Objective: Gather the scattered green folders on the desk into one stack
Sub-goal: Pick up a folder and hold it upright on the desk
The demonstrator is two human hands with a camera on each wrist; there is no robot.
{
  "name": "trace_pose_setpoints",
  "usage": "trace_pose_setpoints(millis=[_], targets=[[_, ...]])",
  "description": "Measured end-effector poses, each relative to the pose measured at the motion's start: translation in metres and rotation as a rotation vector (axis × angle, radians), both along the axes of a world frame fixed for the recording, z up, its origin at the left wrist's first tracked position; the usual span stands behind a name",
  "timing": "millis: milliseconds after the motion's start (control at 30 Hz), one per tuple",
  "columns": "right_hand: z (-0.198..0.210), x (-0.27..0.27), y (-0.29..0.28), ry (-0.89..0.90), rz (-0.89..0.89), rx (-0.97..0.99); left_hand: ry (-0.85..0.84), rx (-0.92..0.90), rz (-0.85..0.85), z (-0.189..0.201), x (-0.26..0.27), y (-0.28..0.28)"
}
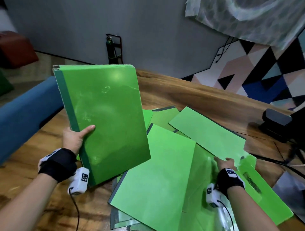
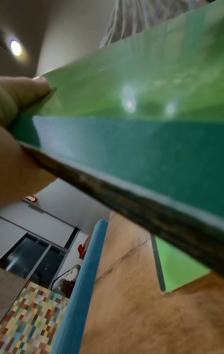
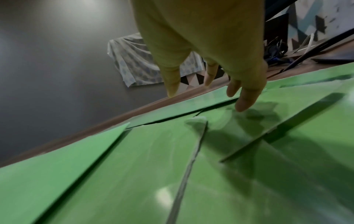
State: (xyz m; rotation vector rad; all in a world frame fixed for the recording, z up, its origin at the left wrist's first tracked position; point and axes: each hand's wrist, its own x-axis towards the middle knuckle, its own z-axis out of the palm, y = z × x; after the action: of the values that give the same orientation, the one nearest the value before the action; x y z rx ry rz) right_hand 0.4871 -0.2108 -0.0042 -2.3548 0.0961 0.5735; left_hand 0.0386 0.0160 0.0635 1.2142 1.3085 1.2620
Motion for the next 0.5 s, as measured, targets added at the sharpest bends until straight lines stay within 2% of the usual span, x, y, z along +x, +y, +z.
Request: trace_pose_setpoints(millis=[233, 433, 500], targets=[[-0.011, 0.038, 0.003, 0.018, -0.087, -0.149, -0.004, -0.013, -0.038, 0.004, 0.012, 0.004], [-0.022, 0.046, 0.003, 0.213, -0.066, 0.012, 0.009, 0.019, -0.013, 0.005, 0.017, 0.005], [-0.019, 0.049, 0.005, 0.163, -0.138, 0.052, 0.007, 0.021, -0.014, 0.003, 0.017, 0.005]])
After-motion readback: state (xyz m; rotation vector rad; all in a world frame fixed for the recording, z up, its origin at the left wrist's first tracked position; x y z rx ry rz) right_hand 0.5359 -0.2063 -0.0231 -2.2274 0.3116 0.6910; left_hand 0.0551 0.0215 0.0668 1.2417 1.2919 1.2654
